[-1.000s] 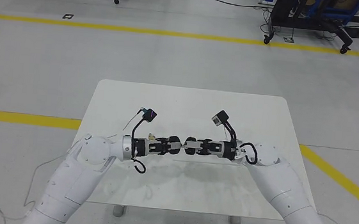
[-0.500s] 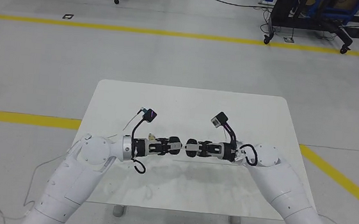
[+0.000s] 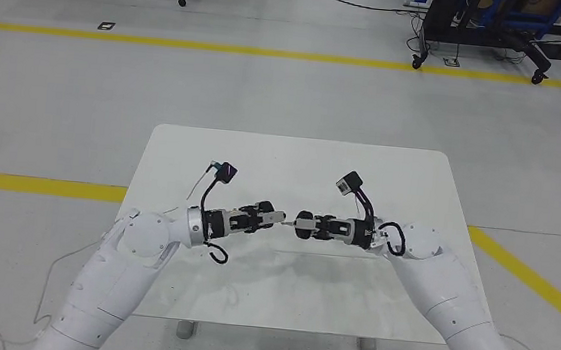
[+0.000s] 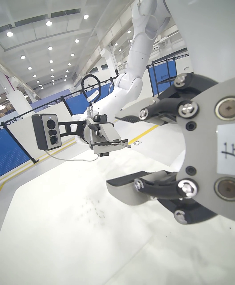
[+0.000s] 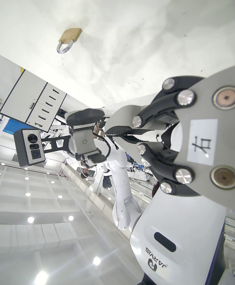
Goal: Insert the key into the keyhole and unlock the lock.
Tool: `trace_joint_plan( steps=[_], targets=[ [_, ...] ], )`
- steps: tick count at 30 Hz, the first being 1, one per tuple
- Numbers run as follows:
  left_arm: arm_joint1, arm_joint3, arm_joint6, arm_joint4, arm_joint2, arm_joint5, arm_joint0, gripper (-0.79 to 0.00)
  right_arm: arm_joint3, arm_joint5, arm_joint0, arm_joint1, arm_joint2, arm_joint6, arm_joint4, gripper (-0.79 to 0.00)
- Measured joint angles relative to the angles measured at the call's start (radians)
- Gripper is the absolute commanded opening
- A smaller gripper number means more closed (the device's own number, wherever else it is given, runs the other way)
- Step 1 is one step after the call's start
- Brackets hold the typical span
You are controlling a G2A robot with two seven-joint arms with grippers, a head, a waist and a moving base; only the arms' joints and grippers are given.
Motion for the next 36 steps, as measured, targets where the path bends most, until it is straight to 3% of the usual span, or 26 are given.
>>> trace_joint_plan(
  steps=[5,14,17,24,30,33,36],
  targets=[
    [0.006,-0.008,0.051,0.109,-0.012,-0.004,0.003,0.000,0.001,-0.001,0.001,0.001,0.003,0.000,0.000,-0.785],
    [0.005,-0.009,0.047,0.102,-0.012,-0.004,0.003,0.000,0.001,-0.001,0.001,0.001,0.003,0.000,0.000,-0.785],
    [0.008,-0.053,0.083,0.158,-0.020,-0.010,0.011,0.000,-0.005,-0.007,-0.005,0.003,0.012,-0.018,-0.014,-0.785],
    [0.046,-0.231,0.014,0.408,-0.124,-0.018,0.069,0.000,0.019,-0.082,-0.004,0.048,0.140,-0.013,-0.150,-0.785],
    [0.082,-0.313,-0.153,0.708,-0.195,-0.127,0.082,0.000,0.051,-0.096,-0.042,0.086,0.259,-0.019,-0.126,-0.785],
    [0.083,-0.309,-0.075,0.879,-0.206,-0.097,0.080,0.000,0.062,-0.098,-0.047,0.090,0.273,-0.021,-0.123,-0.785],
    [0.082,-0.308,-0.018,0.876,-0.206,-0.089,0.083,0.000,0.061,-0.098,-0.046,0.090,0.271,-0.021,-0.124,-0.785]
  ],
)
